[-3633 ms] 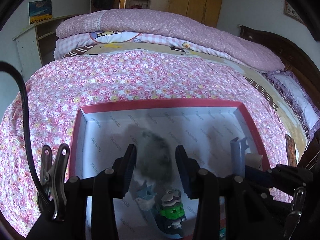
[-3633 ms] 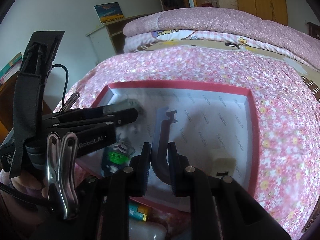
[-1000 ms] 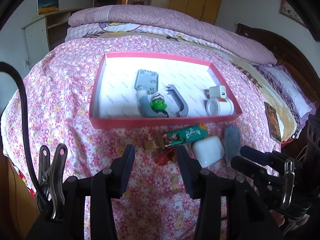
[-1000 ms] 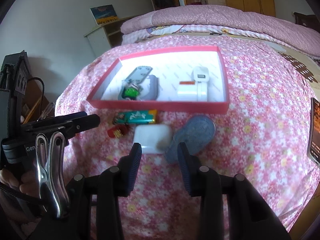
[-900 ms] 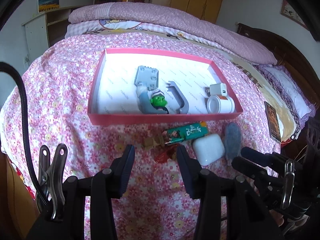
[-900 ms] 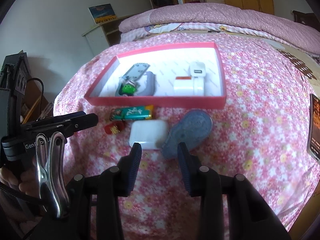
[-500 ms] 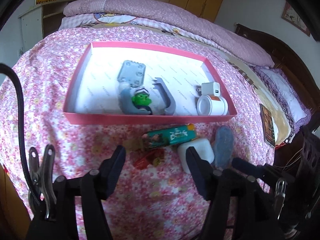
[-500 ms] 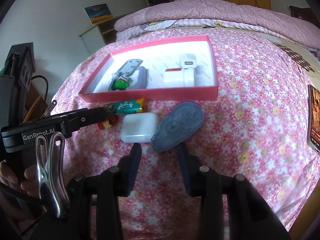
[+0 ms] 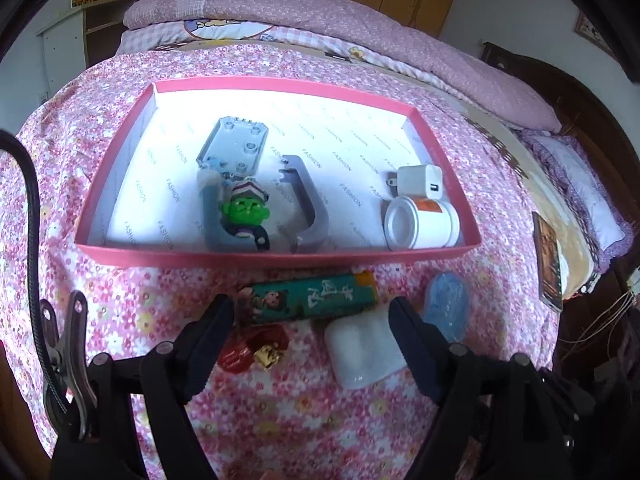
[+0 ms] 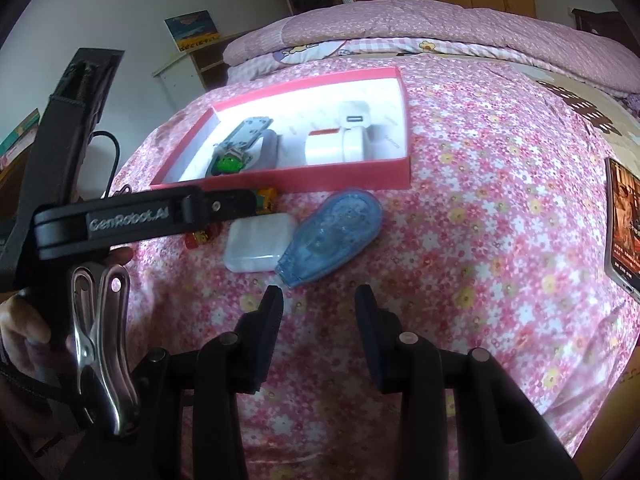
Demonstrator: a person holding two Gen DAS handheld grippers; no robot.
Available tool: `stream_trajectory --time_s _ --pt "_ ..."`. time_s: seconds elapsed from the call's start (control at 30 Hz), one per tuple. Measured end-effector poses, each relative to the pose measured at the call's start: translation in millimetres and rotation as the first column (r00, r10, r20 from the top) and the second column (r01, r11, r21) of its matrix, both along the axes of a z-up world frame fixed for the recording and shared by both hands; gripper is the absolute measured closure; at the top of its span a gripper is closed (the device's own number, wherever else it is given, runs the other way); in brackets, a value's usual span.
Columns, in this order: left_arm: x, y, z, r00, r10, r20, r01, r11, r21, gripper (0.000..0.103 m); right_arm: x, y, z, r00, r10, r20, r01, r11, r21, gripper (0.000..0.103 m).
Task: Organize rigid objects
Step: 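Lift both open tools out of the tray toward the green packet and tape dispenser, then grasp the green printed packet with the left tool while the right tool grasps the blue tape dispenser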
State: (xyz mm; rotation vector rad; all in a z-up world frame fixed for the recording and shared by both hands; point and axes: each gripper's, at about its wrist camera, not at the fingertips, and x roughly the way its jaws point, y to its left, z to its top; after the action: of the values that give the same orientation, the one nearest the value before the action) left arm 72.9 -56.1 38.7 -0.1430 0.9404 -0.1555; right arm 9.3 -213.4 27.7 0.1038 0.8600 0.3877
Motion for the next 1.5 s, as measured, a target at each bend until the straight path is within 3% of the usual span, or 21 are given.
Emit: stream_trajectory --time_s 0.4,0.63,1.2,1.43,1.47,1.5 --pt "13 -22 -8 0.999 0.035 0.021 -0.038 0.991 0.131 0.018 1 -12 -8 1.000 -0.010 -0.013 0.010 0.999 0.046 0.064" --pt "13 -26 -11 0.998 0.050 0.041 -0.056 0.984 0.170 0.018 1 -15 -13 1.000 -0.015 -0.023 0.016 0.998 0.061 0.064" --pt "-4 -3 -3 0.999 0.029 0.042 -0.033 0.993 0.117 0.019 2 -15 -14 0.999 -0.018 -0.029 0.020 0.998 0.058 0.064" --pt "-18 12 7 0.997 0.018 0.080 -0.028 0.992 0.123 0.019 5 -10 -11 0.999 -0.017 -0.032 0.018 0.999 0.043 0.064" --pt "-20 14 8 0.996 0.018 0.086 -0.029 0.991 0.127 0.019 6 -9 -10 0.999 -0.020 -0.033 0.022 0.999 0.042 0.064" --pt "-22 15 9 0.996 0.017 0.091 -0.028 0.991 0.130 0.019 8 -8 -8 0.999 -0.026 -0.033 0.028 0.999 0.041 0.056"
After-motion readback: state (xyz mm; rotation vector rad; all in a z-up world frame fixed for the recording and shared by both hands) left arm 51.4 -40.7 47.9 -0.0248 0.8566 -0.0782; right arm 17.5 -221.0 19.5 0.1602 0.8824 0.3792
